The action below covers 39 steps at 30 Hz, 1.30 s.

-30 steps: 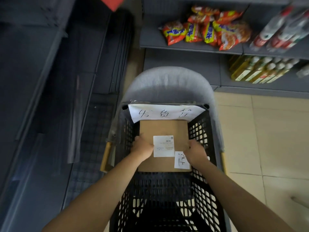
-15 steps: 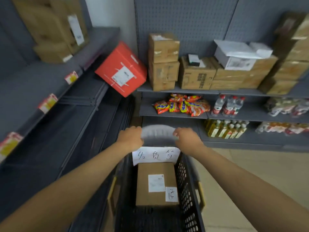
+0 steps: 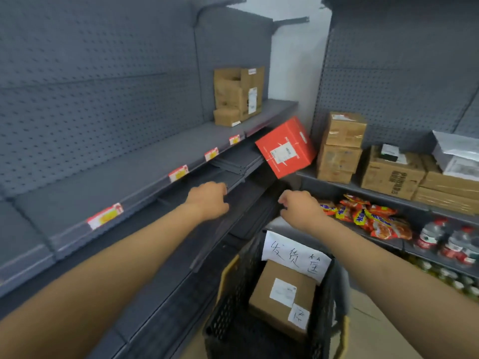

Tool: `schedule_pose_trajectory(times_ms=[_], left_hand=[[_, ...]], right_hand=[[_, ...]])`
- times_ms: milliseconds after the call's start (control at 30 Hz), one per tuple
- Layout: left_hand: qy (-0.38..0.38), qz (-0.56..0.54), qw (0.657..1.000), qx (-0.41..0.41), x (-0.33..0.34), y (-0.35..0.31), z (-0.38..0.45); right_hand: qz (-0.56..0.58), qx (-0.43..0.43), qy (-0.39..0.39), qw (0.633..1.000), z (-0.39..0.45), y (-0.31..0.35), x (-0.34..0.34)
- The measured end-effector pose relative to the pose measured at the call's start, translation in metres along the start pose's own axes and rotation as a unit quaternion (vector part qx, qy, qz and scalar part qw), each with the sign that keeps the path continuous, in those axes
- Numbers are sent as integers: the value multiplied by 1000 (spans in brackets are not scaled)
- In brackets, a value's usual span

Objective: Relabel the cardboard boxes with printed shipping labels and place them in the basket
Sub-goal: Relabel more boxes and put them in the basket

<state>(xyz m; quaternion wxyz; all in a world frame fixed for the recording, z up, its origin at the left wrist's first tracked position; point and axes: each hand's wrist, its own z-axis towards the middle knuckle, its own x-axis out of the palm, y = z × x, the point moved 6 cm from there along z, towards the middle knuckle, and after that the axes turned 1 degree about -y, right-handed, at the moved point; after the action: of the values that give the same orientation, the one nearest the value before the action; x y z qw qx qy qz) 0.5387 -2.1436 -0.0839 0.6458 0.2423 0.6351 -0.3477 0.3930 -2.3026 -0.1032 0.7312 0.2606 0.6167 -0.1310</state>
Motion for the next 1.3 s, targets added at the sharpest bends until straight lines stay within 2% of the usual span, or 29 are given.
schedule_pose_trajectory(times_ms=[267, 467, 633, 800, 1067, 1200, 1300], left_hand=[[-41, 4, 984, -172, -38, 140, -164], [-72, -30, 935, -347, -70, 247, -350], [-116, -52, 860, -494, -96, 303, -547], [-146, -11, 779, -610, -117, 321, -739], [-164, 32, 625, -763, -129, 304, -985], [-153, 11, 550, -821, -123, 289, -1089], [-173, 25, 497, -850, -125, 278, -1158]], right_hand=[[4, -220, 13, 975, -49, 197, 19], [49, -386, 2, 921, -133, 390, 42], [69, -542, 12, 837, -268, 558, 60], [134, -638, 61, 755, -419, 681, 74], [145, -777, 110, 603, -650, 804, 79], [135, -830, 129, 526, -754, 850, 89], [138, -861, 155, 464, -825, 880, 94]])
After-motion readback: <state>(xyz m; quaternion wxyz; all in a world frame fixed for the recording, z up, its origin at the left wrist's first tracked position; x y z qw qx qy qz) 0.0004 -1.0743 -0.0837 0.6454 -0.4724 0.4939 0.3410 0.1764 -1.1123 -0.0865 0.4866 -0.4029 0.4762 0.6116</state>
